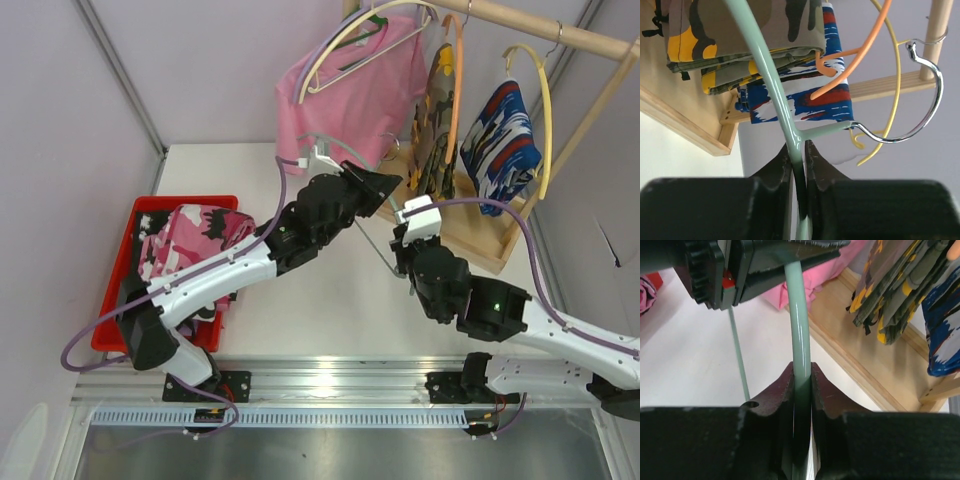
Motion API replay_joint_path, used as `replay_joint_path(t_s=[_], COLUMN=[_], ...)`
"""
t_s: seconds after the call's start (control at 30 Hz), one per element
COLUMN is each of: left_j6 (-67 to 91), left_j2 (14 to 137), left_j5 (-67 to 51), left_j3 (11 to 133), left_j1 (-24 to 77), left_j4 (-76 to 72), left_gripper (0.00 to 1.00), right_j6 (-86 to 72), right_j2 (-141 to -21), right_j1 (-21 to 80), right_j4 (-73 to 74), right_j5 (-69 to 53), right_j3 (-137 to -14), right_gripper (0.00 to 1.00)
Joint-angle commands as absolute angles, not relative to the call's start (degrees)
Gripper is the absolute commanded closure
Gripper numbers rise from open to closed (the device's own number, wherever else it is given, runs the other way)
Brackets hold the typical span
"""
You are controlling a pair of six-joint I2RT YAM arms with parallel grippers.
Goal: Remove the trousers from the hanger
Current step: Pass the hanger from the right arm to the left, then pass the hanger from the left arm to the right
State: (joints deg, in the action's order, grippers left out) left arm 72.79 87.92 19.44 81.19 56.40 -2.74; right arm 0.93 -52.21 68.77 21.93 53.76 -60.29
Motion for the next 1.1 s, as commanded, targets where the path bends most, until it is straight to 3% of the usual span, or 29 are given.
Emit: replay_joint_path(t_s=[0.0, 0.07, 0.17, 0.27, 0.5, 0.7, 0.77, 0.9, 1.07], left_j6=[69.7, 67.0, 64.5, 60.1, 51.7, 44.6, 43.7, 45.3, 45.4], left_j2=[87.5, 86.8, 84.4, 80.9, 70.7, 64.7, 61.4, 56.3, 54.8], left_j5=[17.5, 13.7, 11.3, 8.4, -3.9, -19.9, -21.0, -28.3, -34.3], left_j3=[83.6, 82.7, 81.5, 76.2, 65.4, 56.4, 54.1, 47.2, 47.6], left_j1=[56.3, 55.6, 54.9, 54.5, 51.3, 48.8, 48.2, 44.0, 42.3], left_j4=[-7.6, -8.1, -7.9, -8.8, -9.5, -14.1, -15.0, -20.6, -20.4], left_gripper=[0.90, 0.94, 0.96, 0.96, 0.96, 0.95, 0.95, 0.94, 0.93], right_j6=[-1.5, -2.6, -4.6, -6.7, -10.6, -12.4, -16.2, -23.4, -27.6], right_j2=[-51.6, -49.7, -47.8, -47.1, -44.1, -46.1, -47.2, -47.0, -51.2], right_j1=[69.1, 68.8, 68.4, 68.2, 68.1, 67.2, 65.8, 57.6, 49.1], right_j4=[22.0, 24.0, 27.2, 33.8, 34.5, 30.1, 28.1, 19.6, 14.2], right_j5=[49.8, 45.9, 38.9, 34.2, 28.1, 34.5, 38.0, 23.4, 7.2], right_j3=[-64.2, -65.1, -68.6, -73.2, -77.0, -75.2, -75.1, -71.6, -70.1], right_gripper=[0.85, 0.65, 0.47, 0.35, 0.33, 0.33, 0.39, 0.41, 0.38])
